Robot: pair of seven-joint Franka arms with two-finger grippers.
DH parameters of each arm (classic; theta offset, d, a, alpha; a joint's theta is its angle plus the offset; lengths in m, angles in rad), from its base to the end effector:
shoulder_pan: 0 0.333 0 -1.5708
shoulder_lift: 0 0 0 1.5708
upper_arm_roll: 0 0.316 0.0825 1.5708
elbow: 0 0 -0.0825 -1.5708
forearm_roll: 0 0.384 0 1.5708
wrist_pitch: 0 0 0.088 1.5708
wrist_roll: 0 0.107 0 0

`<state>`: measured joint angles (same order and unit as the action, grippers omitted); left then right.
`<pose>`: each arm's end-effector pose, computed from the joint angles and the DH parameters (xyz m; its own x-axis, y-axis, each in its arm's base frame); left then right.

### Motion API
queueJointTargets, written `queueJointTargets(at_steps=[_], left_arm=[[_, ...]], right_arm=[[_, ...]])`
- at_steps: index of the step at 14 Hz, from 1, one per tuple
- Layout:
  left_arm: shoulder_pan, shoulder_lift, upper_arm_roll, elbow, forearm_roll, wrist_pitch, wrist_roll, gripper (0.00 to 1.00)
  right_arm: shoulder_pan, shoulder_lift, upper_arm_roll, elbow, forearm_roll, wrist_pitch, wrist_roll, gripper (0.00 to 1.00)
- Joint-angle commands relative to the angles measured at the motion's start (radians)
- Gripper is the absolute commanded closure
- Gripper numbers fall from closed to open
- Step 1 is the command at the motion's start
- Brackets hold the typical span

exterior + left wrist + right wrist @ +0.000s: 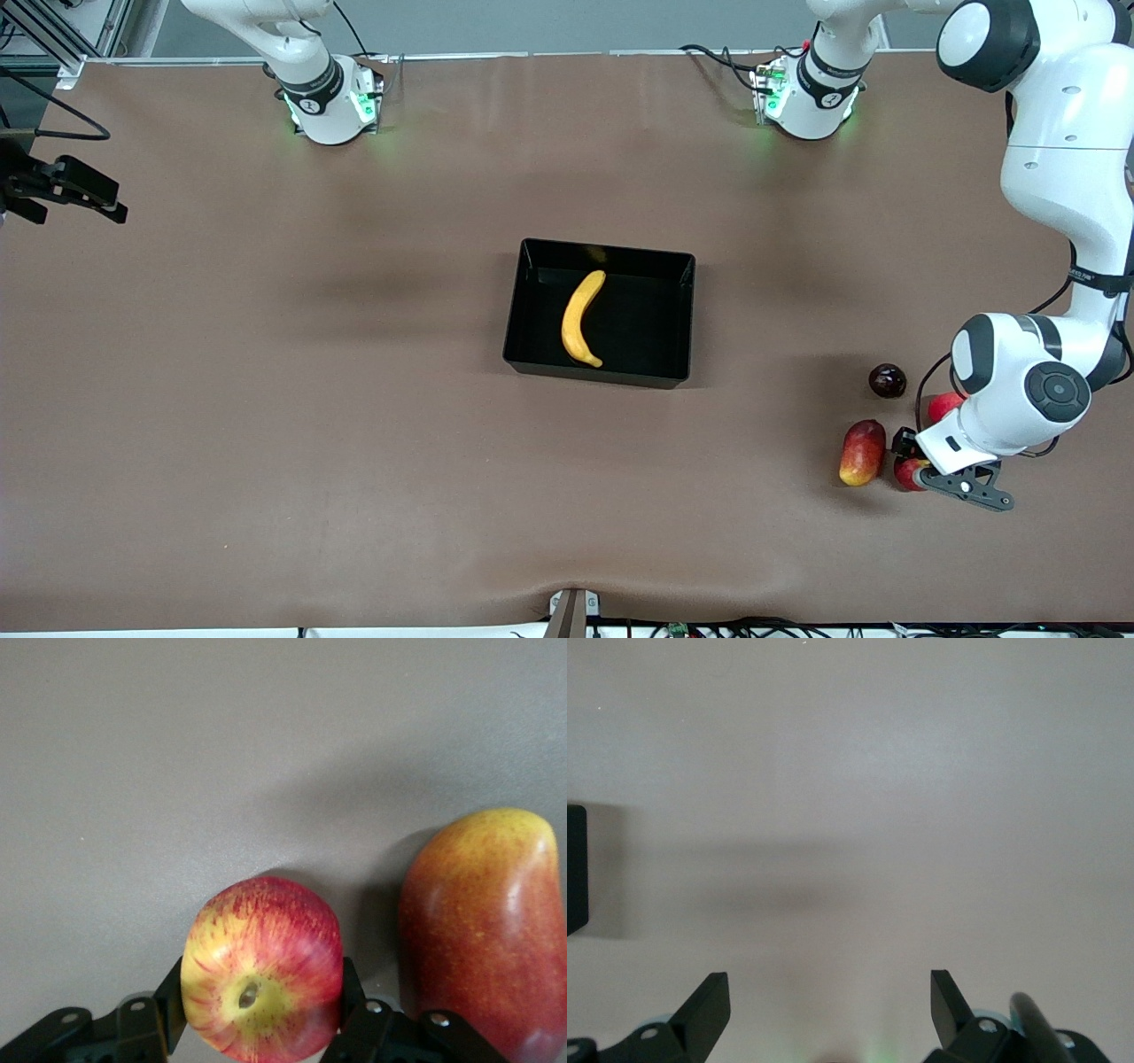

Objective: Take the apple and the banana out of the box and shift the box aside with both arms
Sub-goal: 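Carry the apple to the mango and plum and lower it, then open the left gripper to release the apple beside the mango, then move the left gripper back to the tray and grasp the banana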

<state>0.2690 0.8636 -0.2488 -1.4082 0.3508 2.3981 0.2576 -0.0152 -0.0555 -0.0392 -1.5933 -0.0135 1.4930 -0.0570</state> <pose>0.7417 0.0575 0.2095 0.9189 -0.3741 0.1253 -0.3600 -0.9250 -0.1214 0.5281 -0.0309 0.6374 0.9990 0.0018 -0.0454 0.0022 -1.0000 0.0087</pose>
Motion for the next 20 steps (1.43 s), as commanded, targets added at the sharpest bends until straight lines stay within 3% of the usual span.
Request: queueJointTargets(at_steps=[1, 7, 9, 12, 16, 20], left_arm=[[-0.002, 0.008, 0.003, 0.028, 0.019, 0.006, -0.008, 0.0], [-0.017, -0.122, -0.021, 0.017, 0.01, -0.072, -0.009, 0.0], [-0.02, -0.181, -0.088, 0.012, 0.01, -0.175, -0.018, 0.0], [-0.027, -0.238, -0.206, -0.004, 0.013, -0.321, -0.165, 0.0], [-0.043, -0.279, -0.369, -0.089, 0.019, -0.353, -0.467, 0.0], [-0.226, -0.264, -0.389, -0.104, 0.045, -0.35, -0.737, 0.0]], right_arm=[[-0.025, 0.006, 0.013, 0.013, 0.015, -0.007, -0.014, 0.0], [-0.025, 0.006, 0.013, 0.013, 0.015, -0.007, -0.014, 0.0], [-0.026, 0.006, 0.013, 0.013, 0.015, -0.005, -0.014, 0.0], [-0.028, 0.006, 0.013, 0.013, 0.015, -0.005, -0.014, 0.0], [-0.026, 0.006, 0.013, 0.013, 0.015, -0.005, -0.014, 0.0], [-0.028, 0.006, 0.013, 0.012, 0.015, -0.007, -0.014, 0.0]])
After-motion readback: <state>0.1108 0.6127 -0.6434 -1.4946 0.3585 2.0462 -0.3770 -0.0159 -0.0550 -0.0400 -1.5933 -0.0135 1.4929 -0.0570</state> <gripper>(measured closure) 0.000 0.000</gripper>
